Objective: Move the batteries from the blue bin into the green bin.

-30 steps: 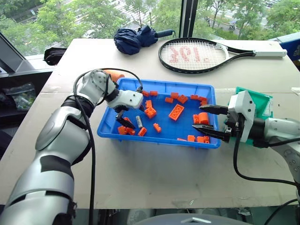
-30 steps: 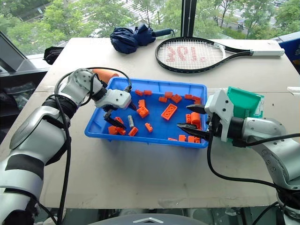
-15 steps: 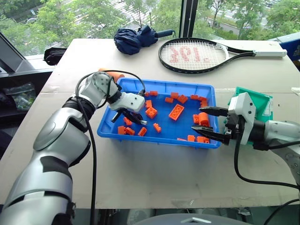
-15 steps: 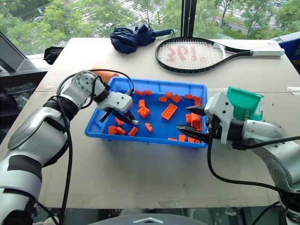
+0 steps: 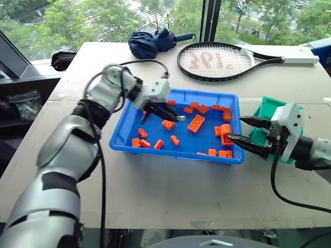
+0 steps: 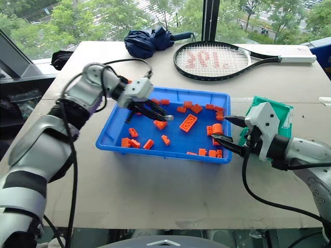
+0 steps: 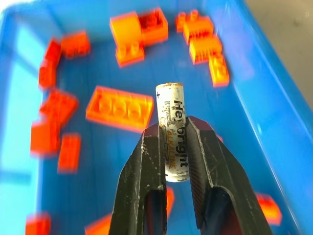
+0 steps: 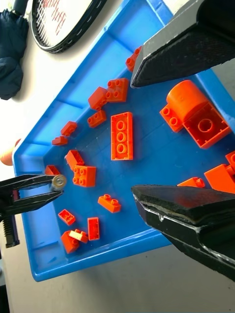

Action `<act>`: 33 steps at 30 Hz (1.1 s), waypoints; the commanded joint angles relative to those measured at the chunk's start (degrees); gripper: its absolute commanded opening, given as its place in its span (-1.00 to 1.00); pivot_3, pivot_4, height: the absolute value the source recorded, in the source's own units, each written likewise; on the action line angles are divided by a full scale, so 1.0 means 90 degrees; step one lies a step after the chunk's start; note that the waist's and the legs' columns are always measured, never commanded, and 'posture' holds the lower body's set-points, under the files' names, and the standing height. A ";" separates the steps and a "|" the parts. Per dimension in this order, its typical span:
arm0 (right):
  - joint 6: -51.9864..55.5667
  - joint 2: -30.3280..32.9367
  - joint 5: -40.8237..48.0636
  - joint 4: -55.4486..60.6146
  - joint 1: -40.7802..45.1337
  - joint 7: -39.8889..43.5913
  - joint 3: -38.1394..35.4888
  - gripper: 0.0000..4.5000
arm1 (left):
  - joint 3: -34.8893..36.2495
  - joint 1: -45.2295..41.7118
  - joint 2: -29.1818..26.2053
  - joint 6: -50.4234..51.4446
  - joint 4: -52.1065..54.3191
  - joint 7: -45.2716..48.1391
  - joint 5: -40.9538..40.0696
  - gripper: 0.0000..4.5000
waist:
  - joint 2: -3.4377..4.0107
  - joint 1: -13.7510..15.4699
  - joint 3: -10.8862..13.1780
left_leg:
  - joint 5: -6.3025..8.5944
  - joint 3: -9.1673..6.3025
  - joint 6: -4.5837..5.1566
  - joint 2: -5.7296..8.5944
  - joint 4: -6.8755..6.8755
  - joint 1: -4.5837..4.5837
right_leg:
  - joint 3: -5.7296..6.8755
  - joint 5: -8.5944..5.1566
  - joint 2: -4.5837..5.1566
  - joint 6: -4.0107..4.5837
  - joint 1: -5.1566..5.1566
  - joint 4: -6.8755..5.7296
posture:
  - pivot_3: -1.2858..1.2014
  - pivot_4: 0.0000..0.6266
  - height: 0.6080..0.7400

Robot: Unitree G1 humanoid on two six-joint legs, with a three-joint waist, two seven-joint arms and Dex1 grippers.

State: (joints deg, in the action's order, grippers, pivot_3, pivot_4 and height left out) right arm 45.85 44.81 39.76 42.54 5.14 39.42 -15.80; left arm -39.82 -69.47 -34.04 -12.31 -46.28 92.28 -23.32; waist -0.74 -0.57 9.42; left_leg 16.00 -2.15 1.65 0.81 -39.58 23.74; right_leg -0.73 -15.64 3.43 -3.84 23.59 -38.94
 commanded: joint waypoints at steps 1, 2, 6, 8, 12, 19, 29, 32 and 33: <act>-0.0104 0.0093 0.0113 0.0279 -0.0083 -0.0083 -0.0265 0.39 | 0.0380 -0.0209 0.0552 -0.0558 -0.0463 -0.0005 0.0647 -0.99 | 0.0000 -0.0032 0.0000 | 0.0000 0.0001 0.0000 -0.0001 0.0000 0.0000 | -0.0001 0.0000 -0.0003 0.0000 0.0001 0.0000 | 0.03 -0.52 1.00; -0.0100 0.0082 0.0118 0.0308 -0.0101 -0.0118 -0.0262 0.39 | 0.0463 -0.0244 0.0782 -0.0640 -0.0637 -0.0031 0.0833 -0.99 | 0.0000 -0.0036 0.0000 | 0.0000 0.0003 0.0000 -0.0001 0.0002 -0.0004 | -0.0004 0.0000 -0.0006 0.0000 0.0001 -0.0001 | 0.03 -0.52 1.00; -0.0107 0.0058 0.0028 0.0366 -0.0142 -0.0296 -0.0149 0.39 | 0.0682 -0.0341 0.1392 -0.0913 -0.1252 -0.0048 0.1487 -0.99 | -0.0001 -0.0035 0.0001 | 0.0000 0.0003 0.0001 -0.0003 0.0002 -0.0003 | -0.0004 0.0000 -0.0010 0.0001 0.0001 -0.0002 | 0.03 -0.52 1.00; -0.0090 0.0033 0.0047 0.0403 -0.0140 -0.0369 -0.0106 0.39 | 0.0796 -0.0371 0.1555 -0.1030 -0.1473 -0.0017 0.1735 -0.99 | -0.0001 -0.0035 0.0001 | 0.0001 0.0003 0.0001 -0.0003 0.0002 -0.0003 | -0.0005 0.0000 -0.0010 0.0001 0.0001 -0.0001 | 0.03 -0.52 1.00; -0.0097 0.0011 0.0063 0.0486 -0.0191 -0.0455 -0.0023 0.39 | 0.0495 -0.0307 0.1599 -0.0912 -0.1379 0.0024 0.1941 -0.34 | -0.0001 -0.0019 0.0001 | 0.0001 0.0002 0.0001 -0.0003 0.0002 -0.0002 | -0.0004 0.0000 -0.0010 0.0000 0.0001 -0.0001 | 0.03 -0.52 1.00; -0.0087 -0.0030 0.0038 0.0409 0.0019 -0.0582 0.0327 0.39 | 0.1102 -0.0225 0.1784 -0.1121 -0.1746 -0.0320 0.2567 0.99 | -0.0001 -0.0015 0.0000 | 0.0001 0.0001 0.0001 -0.0001 0.0001 -0.0002 | -0.0004 0.0000 -0.0008 0.0000 0.0001 -0.0001 | 0.03 -0.52 1.00; 0.0501 -0.0486 -0.0695 -0.0430 0.1604 -0.1102 0.2291 0.39 | 0.2166 0.0088 0.0416 0.1406 0.1164 0.0024 0.0348 0.99 | 0.0001 -0.0170 0.0002 | -0.0010 -0.0001 -0.0018 -0.0016 0.0002 -0.0002 | -0.0009 0.0000 -0.0012 0.0001 0.0008 -0.0009 | 0.03 -0.52 1.00; 0.0637 -0.0741 -0.0990 -0.0881 0.2144 -0.1138 0.2857 0.39 | 0.2412 0.0330 -0.0443 0.2394 0.2163 0.0024 -0.0209 0.99 | 0.0005 -0.0243 0.0000 | -0.0013 0.0004 -0.0022 -0.0040 0.0012 -0.0006 | -0.0019 0.0000 -0.0021 0.0001 0.0010 -0.0005 | 0.03 -0.52 1.00; 0.0652 -0.0791 -0.1044 -0.0955 0.2228 -0.1136 0.2935 0.39 | 0.2464 0.0391 -0.0582 0.2565 0.2346 0.0024 -0.0274 0.99 | 0.0006 -0.0230 0.0000 | -0.0013 0.0004 -0.0023 -0.0040 0.0014 -0.0009 | -0.0018 0.0000 -0.0023 0.0002 0.0011 -0.0005 | 0.03 -0.52 1.00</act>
State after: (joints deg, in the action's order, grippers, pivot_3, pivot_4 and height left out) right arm 51.57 38.17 31.47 33.62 23.66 29.43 9.88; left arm -19.19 -66.80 -38.27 7.12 -29.20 92.26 -22.95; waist -0.68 -2.64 9.42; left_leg 15.88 -2.12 1.44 0.46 -39.45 23.66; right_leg -0.87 -15.64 3.23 -3.82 23.69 -38.98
